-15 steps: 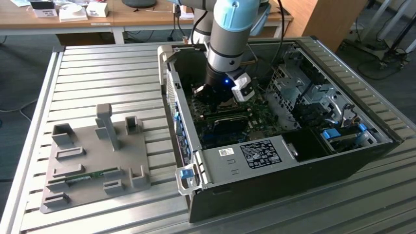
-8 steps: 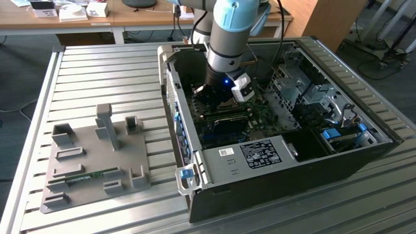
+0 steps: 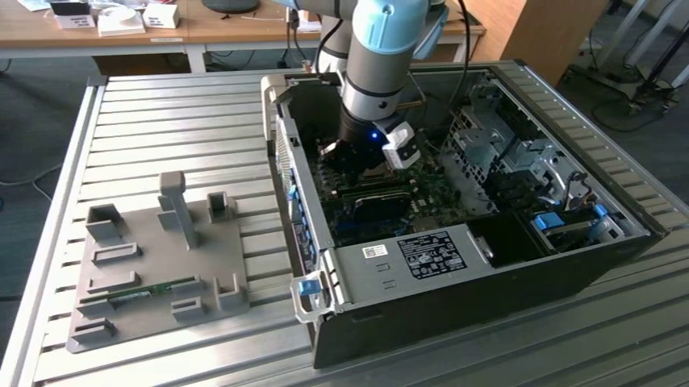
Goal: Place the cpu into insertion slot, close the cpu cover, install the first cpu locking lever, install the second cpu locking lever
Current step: 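Install the second cpu locking lever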
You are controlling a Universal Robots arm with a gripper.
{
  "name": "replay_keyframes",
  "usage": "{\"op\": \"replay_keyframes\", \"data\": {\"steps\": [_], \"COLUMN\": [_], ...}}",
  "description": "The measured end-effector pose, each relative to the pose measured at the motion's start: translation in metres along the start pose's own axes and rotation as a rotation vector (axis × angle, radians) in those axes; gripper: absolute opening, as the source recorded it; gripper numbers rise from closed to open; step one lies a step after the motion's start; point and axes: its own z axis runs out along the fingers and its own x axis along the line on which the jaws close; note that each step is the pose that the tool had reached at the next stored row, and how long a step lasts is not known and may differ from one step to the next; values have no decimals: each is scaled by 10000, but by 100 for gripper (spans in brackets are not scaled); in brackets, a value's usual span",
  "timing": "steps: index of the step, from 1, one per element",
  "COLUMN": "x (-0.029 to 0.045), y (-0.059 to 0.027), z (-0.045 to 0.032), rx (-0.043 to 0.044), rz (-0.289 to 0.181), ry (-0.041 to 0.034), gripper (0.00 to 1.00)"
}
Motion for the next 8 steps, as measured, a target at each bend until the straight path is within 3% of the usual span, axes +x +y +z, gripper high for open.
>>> {"op": "replay_keyframes", "data": {"steps": [8], "x": [11], "y": [-3], "z": [22], "rx": [2], "rz": [-1], "ry": [-8], "gripper": [11]}}
